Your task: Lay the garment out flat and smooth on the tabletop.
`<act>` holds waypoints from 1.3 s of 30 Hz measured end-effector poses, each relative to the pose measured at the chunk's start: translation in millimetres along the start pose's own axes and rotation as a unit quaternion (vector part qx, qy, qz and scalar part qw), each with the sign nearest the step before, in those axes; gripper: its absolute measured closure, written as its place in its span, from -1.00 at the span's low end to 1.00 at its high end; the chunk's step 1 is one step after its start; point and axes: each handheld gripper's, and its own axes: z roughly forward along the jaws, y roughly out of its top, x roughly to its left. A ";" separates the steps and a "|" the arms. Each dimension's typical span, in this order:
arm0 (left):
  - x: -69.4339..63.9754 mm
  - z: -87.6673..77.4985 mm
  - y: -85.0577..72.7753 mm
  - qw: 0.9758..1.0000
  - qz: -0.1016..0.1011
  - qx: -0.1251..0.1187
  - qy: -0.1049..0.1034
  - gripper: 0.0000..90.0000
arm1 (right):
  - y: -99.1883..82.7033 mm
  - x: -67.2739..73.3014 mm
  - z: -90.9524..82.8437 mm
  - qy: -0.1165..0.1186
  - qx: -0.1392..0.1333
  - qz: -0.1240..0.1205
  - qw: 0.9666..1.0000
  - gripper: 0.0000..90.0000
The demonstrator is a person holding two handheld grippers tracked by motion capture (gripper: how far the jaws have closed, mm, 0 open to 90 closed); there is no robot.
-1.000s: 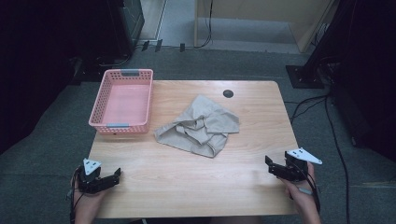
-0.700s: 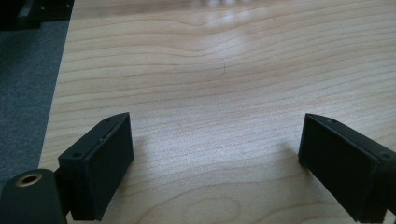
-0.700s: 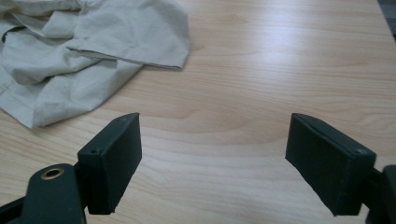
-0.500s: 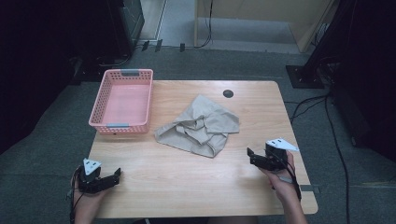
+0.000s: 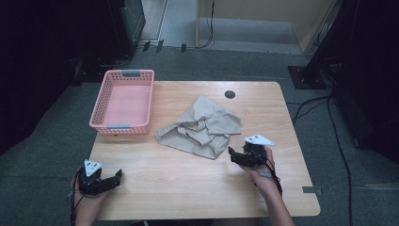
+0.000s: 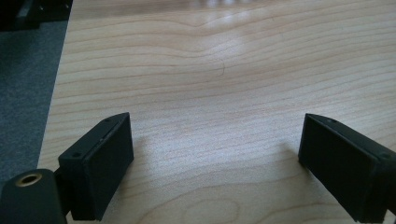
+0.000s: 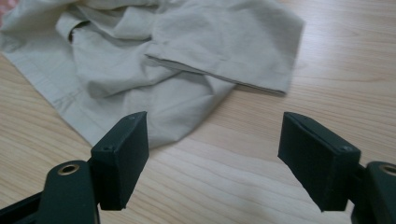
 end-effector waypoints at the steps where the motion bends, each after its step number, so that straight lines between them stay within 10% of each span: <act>1: 0.0 0.0 0.0 1.000 0.000 0.000 0.000 -0.77 | 0.4 3.8 2.1 0.004 0.001 -0.002 1.000 -0.43; 17: 0.2 0.4 0.5 1.000 0.002 0.000 -0.001 -0.77 | -0.7 49.1 41.1 0.017 0.022 -0.032 0.999 0.16; 39: 0.2 0.3 0.5 1.000 0.003 0.001 -0.002 -0.77 | -16.9 50.6 52.4 0.003 0.037 -0.053 0.998 0.99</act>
